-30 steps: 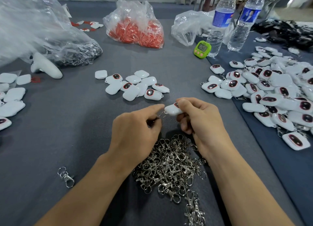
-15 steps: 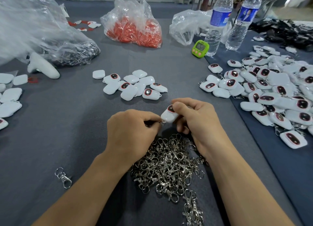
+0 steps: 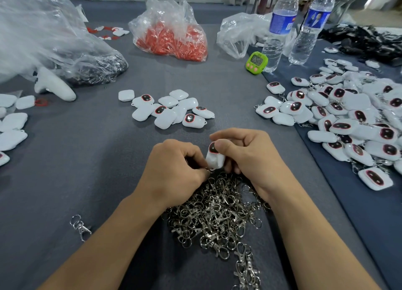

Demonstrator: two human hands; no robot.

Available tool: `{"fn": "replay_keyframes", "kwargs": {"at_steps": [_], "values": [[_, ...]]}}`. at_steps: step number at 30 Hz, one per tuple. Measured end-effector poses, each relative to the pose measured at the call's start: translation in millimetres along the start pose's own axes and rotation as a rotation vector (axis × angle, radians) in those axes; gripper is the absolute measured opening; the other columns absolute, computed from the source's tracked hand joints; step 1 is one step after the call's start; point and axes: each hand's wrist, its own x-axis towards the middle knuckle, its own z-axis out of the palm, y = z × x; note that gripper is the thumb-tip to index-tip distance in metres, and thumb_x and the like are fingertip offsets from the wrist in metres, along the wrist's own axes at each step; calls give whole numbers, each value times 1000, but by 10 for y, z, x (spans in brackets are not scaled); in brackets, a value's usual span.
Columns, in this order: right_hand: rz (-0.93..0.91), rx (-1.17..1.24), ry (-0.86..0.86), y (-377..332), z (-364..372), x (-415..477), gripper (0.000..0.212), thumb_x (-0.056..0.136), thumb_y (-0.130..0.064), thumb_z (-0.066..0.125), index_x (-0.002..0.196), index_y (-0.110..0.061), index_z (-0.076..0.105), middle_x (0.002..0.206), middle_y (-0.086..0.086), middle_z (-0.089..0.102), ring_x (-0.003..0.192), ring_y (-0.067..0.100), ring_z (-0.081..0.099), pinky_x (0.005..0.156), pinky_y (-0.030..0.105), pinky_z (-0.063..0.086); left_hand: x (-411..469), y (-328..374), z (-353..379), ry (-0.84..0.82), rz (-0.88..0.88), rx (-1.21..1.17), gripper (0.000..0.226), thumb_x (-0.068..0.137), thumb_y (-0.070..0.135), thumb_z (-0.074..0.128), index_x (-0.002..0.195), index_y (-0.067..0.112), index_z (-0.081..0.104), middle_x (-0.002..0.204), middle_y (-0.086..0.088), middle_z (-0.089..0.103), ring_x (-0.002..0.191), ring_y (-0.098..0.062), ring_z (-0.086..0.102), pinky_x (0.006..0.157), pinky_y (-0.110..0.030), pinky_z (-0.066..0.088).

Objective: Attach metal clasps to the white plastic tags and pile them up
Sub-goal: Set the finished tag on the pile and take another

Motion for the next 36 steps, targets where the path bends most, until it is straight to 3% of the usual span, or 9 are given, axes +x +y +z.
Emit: {"fn": "replay_keyframes", "kwargs": {"at_steps": [5, 10, 12, 14, 17, 21, 24, 29, 36], "values": [[78, 70, 55, 7, -19, 22, 12, 92, -6, 70, 99, -12, 78, 79, 21, 74, 47, 15, 54, 41, 19, 35, 28, -17, 40, 115, -62, -49, 23, 69, 16, 88, 64, 35, 75, 54, 21, 64, 48, 3, 55, 47, -7, 37], [195, 542, 176, -101, -155, 71, 16, 97, 0, 59, 108, 6, 69, 84, 16, 76, 56, 10, 66, 46, 15, 47, 46, -29, 26, 213, -87, -141, 10, 85, 34, 79, 94, 38, 79, 82, 38, 68, 78, 15, 64, 69, 2, 41], [143, 982, 234, -154, -340, 58, 21, 91, -1, 61, 111, 3, 67, 100, 15, 77, 79, 16, 76, 64, 19, 60, 48, -43, 19, 200, -108, -129, 10, 86, 36, 77, 95, 38, 79, 81, 38, 69, 82, 18, 62, 70, 5, 38], [90, 1211, 196, -175, -498, 28, 41, 84, -7, 64, 124, 3, 64, 118, 15, 74, 108, 24, 74, 88, 29, 61, 48, -44, 28, 164, -103, -76, 10, 85, 35, 77, 94, 38, 79, 78, 33, 70, 84, 19, 60, 71, 5, 37], [157, 1122, 151, -169, -461, 7, 50, 78, -10, 67, 126, 4, 65, 117, 16, 74, 108, 27, 74, 89, 31, 61, 40, -35, 33, 72, -42, 4, 11, 81, 37, 79, 91, 41, 79, 81, 33, 69, 87, 15, 60, 75, 2, 38], [262, 936, 161, -156, -306, 59, 27, 95, -7, 58, 119, 2, 68, 102, 15, 77, 85, 21, 77, 68, 24, 62, 38, -11, -18, -188, 93, 21, 25, 70, 53, 78, 95, 47, 77, 99, 33, 67, 101, 9, 60, 84, -6, 40], [298, 816, 142, -129, -254, 78, 22, 100, -8, 54, 111, 0, 70, 99, 15, 78, 79, 19, 77, 65, 23, 60, 45, -6, -24, -303, 148, 110, 32, 62, 62, 77, 94, 57, 74, 106, 34, 61, 106, 7, 57, 90, -13, 40], [276, 634, 89, -82, -204, 70, 20, 98, -4, 53, 104, -3, 72, 95, 13, 78, 78, 18, 76, 66, 23, 59, 53, -36, -7, -215, 122, 15, 15, 73, 28, 86, 79, 41, 81, 86, 29, 70, 85, 6, 66, 75, -5, 42], [206, 476, 37, -69, -152, 57, 22, 96, 4, 54, 101, -3, 74, 88, 12, 78, 75, 16, 74, 66, 22, 58, 29, -22, 14, 109, -48, 26, 14, 77, 36, 83, 70, 45, 75, 64, 35, 66, 66, 15, 64, 66, -6, 45]]}}
